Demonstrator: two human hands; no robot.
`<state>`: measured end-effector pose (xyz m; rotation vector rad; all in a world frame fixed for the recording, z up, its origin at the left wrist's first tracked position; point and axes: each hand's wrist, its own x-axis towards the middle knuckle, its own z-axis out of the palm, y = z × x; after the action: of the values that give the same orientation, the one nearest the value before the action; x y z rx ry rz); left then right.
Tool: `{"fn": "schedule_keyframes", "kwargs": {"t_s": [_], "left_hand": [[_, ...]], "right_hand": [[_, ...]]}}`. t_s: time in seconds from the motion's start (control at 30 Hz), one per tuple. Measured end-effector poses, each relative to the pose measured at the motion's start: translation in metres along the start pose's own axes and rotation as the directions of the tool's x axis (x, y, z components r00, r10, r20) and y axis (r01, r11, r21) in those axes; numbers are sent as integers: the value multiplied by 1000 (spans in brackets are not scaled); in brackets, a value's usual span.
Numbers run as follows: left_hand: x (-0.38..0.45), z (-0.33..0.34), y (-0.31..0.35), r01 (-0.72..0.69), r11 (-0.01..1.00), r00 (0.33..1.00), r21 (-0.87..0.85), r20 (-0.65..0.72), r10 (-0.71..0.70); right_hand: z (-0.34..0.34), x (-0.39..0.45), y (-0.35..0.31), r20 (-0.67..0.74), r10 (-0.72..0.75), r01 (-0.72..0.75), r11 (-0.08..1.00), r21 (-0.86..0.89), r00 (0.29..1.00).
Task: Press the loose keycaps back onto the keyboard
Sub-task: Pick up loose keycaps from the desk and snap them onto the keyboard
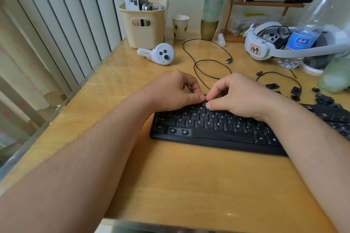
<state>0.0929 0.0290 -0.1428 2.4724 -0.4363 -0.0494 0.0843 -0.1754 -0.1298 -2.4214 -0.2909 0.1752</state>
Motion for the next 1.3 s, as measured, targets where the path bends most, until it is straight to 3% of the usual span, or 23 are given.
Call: {"fn": "schedule_keyframes", "kwargs": {"t_s": [1.1,1.3], "left_hand": [[0,3,2,-5,1000,1000,-15,27,5],[2,1,-2,21,999,999,-31,30,-20]], "right_hand": [[-2,1,2,14,-29,29,999,15,999],[1,2,3,-52,-13,15,999,43,999]]}}
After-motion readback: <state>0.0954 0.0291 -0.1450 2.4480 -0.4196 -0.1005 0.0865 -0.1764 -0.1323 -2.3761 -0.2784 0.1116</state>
